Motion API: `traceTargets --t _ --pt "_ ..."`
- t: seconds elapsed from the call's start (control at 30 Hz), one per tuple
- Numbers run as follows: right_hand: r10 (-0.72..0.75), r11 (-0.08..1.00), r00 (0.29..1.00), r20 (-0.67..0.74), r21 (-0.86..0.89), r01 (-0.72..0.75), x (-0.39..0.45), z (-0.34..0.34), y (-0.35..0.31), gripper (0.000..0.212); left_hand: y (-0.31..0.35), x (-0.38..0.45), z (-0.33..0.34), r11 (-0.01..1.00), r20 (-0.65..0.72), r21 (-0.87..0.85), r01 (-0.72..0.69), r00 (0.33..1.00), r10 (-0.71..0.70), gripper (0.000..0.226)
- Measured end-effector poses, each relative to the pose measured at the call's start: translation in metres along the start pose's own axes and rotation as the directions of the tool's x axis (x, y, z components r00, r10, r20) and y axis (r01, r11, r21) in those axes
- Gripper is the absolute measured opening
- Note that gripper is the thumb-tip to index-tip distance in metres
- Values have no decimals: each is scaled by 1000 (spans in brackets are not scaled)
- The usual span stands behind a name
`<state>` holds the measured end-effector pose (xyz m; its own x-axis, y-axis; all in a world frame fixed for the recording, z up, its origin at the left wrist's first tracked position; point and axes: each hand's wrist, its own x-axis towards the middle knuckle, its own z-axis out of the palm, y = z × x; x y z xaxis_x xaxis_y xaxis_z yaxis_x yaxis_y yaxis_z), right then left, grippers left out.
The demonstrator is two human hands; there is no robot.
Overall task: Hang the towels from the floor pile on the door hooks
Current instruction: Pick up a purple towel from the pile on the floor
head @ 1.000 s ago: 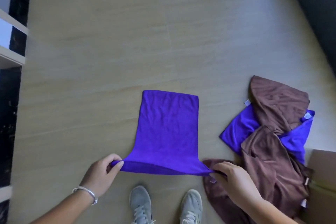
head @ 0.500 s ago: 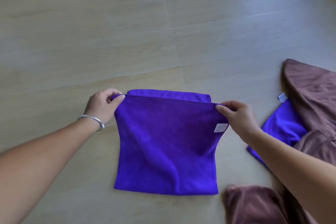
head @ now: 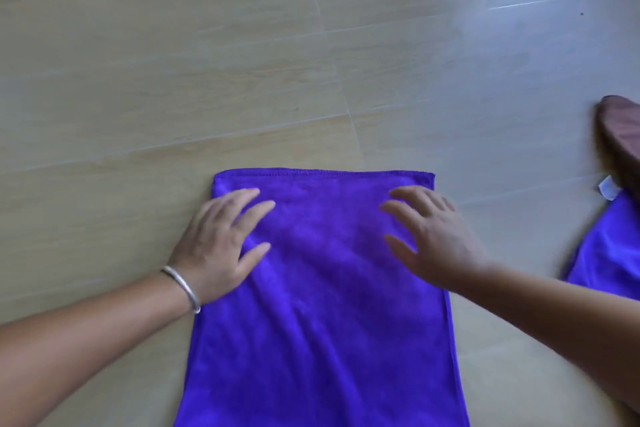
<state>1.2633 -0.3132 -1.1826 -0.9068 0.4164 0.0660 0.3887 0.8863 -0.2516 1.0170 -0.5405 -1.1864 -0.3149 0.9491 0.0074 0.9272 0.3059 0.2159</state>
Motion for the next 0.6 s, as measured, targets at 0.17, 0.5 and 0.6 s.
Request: traceTargets --t 0.17,0.5,0.6 --pt "-46 982 922 385 -152 113 -57 22 -19 79 17 -50 31 974 270 146 -175 954 131 79" --pt "218 927 925 312 -363 -96 69 11 14 78 -25 80 20 915 331 404 19 929 -166 77" --pt "75 985 984 159 -166 -48 59 12 -4 72 -11 71 14 959 169 282 18 983 -68 72"
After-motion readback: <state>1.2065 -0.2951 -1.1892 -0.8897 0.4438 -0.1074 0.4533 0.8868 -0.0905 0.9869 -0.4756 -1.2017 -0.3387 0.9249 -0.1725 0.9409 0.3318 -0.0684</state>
